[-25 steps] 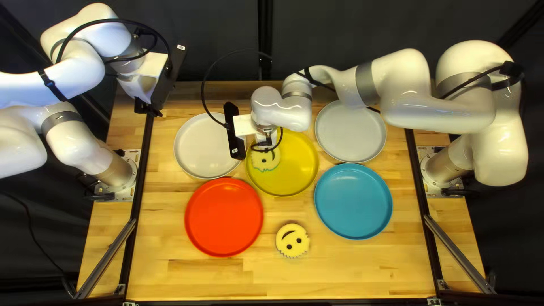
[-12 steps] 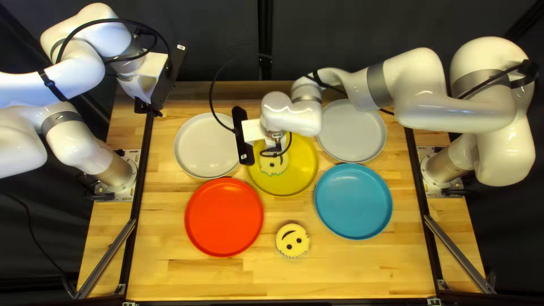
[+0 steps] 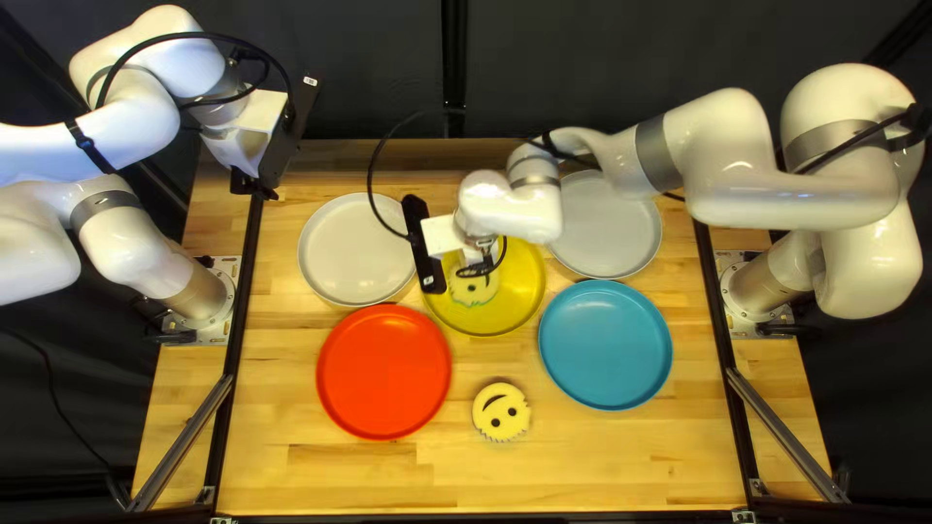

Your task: Pick up sponge and scrub the plate

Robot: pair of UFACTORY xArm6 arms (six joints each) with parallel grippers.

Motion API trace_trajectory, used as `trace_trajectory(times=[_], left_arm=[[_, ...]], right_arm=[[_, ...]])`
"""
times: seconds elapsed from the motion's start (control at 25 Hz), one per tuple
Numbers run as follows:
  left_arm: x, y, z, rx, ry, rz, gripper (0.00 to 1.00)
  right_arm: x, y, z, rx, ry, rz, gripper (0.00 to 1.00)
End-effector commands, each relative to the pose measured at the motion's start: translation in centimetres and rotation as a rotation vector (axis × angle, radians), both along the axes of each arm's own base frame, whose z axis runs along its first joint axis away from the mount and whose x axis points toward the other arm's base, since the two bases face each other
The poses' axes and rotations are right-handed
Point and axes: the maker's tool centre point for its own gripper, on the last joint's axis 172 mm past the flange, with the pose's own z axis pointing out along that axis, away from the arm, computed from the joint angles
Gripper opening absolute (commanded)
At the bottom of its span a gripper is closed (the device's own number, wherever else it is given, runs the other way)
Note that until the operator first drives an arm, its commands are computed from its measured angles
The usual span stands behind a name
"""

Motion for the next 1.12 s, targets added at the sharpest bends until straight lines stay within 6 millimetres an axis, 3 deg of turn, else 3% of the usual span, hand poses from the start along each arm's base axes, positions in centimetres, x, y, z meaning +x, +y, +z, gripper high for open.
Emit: trace_trajectory(times=[0.04, 0.16, 0.48, 0.64, 0.72, 0.96, 1.12], left_arm=[[0.0, 0.0, 0.0, 0.0, 0.0, 0.0, 1.0], [0.0, 0.0, 0.0, 0.0, 0.0, 0.0, 1.0], [0.0, 0.0, 0.0, 0.0, 0.0, 0.0, 1.0], [0.0, 0.0, 0.0, 0.0, 0.0, 0.0, 1.0], [0.0, 0.0, 0.0, 0.0, 0.0, 0.0, 1.0], [0.0, 0.0, 0.0, 0.0, 0.0, 0.0, 1.0], [0.0, 0.0, 0.0, 0.0, 0.0, 0.0, 1.0]], right_arm=[[-0.1, -1.5, 0.0, 0.003, 0.006, -0.013, 0.0], [0.0, -0.8, 0.0, 0.005, 0.01, -0.015, 0.0], [-0.1, 6.3, -0.7, -0.014, 0.004, 0.038, 0.0], [-0.4, 8.4, -0.6, -0.028, 0.001, 0.062, 0.0], [-0.4, 8.2, -0.5, -0.034, 0.002, 0.067, 0.0], [-0.9, 3.0, -0.6, -0.028, 0.002, 0.058, 0.0], [-1.2, 1.0, -0.3, -0.028, -0.004, 0.051, 0.0]])
